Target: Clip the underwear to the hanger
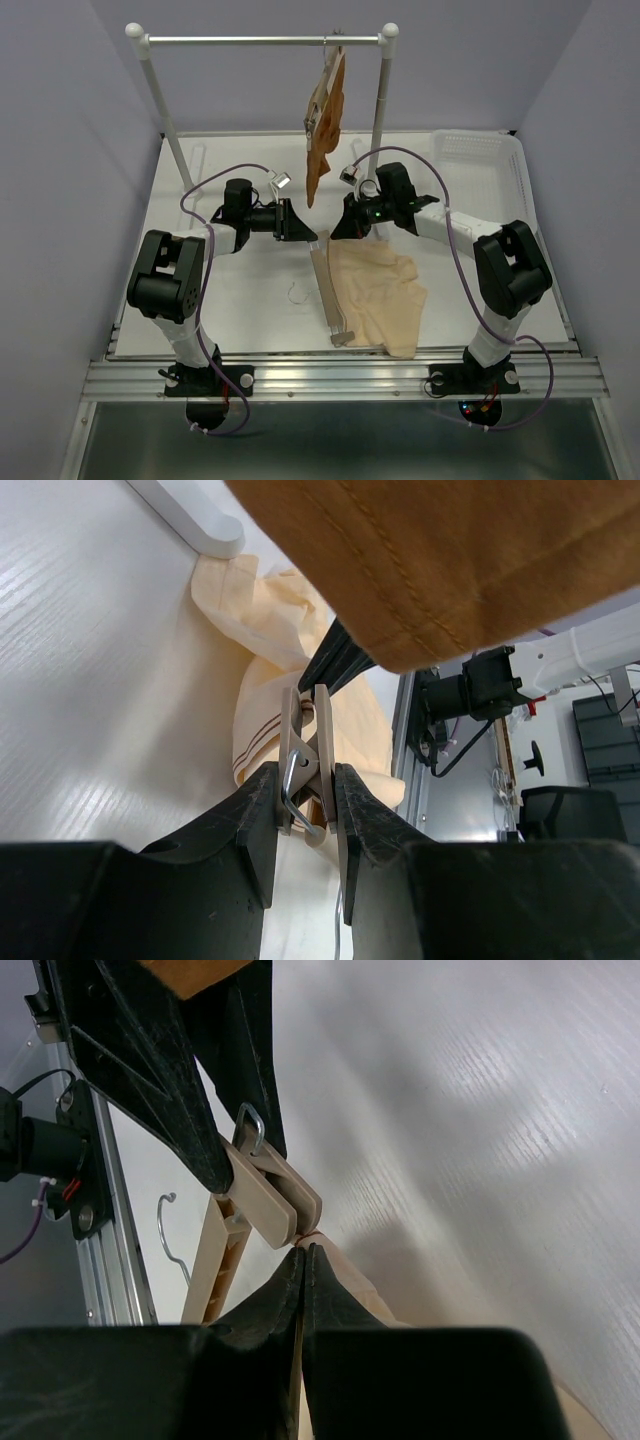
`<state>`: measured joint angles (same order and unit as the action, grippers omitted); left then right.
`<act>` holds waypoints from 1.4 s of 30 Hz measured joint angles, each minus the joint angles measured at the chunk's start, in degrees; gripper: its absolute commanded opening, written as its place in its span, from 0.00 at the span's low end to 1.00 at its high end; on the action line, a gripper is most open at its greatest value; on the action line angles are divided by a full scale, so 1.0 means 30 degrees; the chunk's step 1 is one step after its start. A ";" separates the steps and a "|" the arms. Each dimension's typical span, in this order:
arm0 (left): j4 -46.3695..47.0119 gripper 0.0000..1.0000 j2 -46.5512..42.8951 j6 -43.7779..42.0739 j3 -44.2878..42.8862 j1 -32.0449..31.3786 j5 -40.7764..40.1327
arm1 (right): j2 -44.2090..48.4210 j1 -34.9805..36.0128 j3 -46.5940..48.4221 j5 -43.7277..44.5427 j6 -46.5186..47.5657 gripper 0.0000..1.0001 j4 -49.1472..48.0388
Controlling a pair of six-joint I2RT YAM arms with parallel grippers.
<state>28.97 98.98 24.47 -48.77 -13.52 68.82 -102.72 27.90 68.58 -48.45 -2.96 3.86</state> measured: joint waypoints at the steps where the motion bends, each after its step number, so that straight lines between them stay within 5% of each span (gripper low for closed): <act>1: 0.0007 0.00 0.0007 0.0000 0.0000 0.0000 0.0000 | 0.0000 0.0000 0.0000 0.0000 -0.0051 0.01 0.0000; 42: -0.0444 0.00 0.0066 -0.0991 -0.0044 -0.0488 0.0182 | 0.0015 -0.0044 0.1690 0.0342 -0.1603 0.01 0.0597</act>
<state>27.64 99.18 21.50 -48.90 -14.98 69.36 -102.67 27.77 73.65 -47.42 -7.77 5.65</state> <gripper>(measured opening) 0.350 0.020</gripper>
